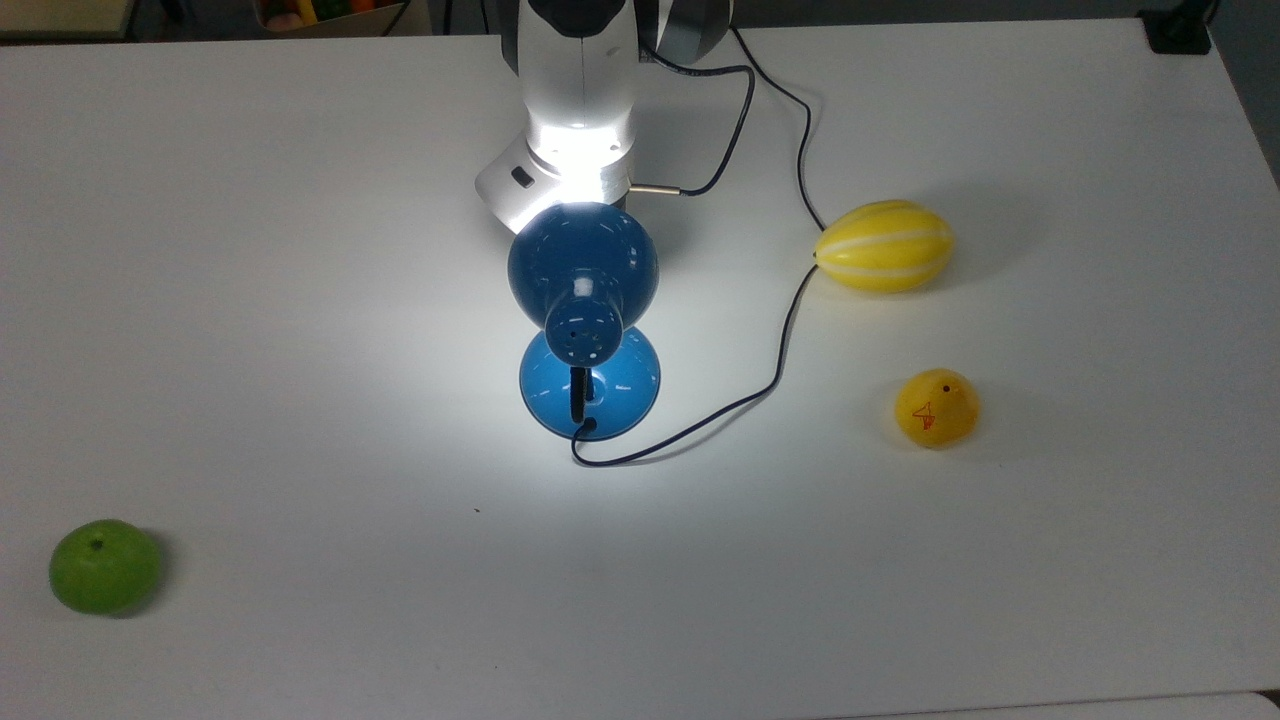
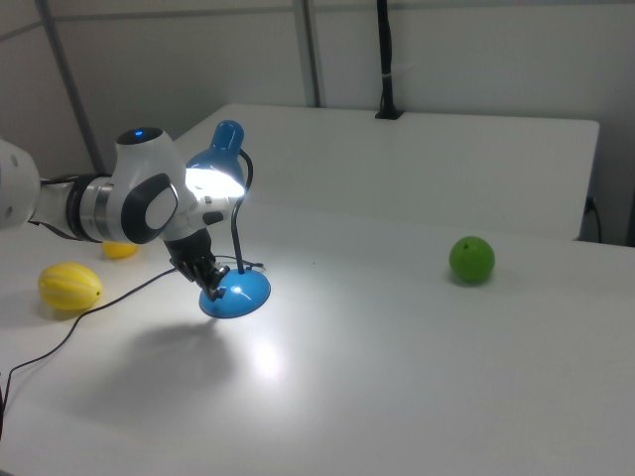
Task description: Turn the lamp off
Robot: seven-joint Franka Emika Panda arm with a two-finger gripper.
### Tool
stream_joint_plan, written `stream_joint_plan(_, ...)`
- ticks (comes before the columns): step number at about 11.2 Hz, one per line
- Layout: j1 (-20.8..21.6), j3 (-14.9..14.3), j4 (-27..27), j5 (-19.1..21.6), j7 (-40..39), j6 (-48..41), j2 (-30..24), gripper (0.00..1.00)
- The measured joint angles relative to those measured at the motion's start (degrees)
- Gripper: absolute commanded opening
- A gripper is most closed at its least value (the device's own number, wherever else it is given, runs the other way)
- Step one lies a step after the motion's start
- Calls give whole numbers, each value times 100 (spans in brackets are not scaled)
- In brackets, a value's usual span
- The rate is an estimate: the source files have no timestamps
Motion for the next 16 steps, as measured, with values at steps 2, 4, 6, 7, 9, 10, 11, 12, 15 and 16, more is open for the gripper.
stream_joint_plan(2,-9,0,2,0,2,166,61,0)
stream_joint_plan(4,-10,0,12,-7,2,184,90,0)
stream_joint_plan(6,-11,0,14,-86,1,343,95,0)
stream_joint_plan(7,-11,0,14,-106,2,407,106,0)
stream_joint_plan(9,-11,0,14,-116,1,426,124,0)
stream_joint_plan(10,-11,0,14,-116,1,426,135,0)
stream_joint_plan(11,-11,0,12,-116,1,426,157,0)
stream_joint_plan(12,-11,0,13,-117,1,426,172,0)
stream_joint_plan(15,-10,0,9,-118,1,426,172,0)
stream_joint_plan(16,-8,0,2,-119,1,426,176,0)
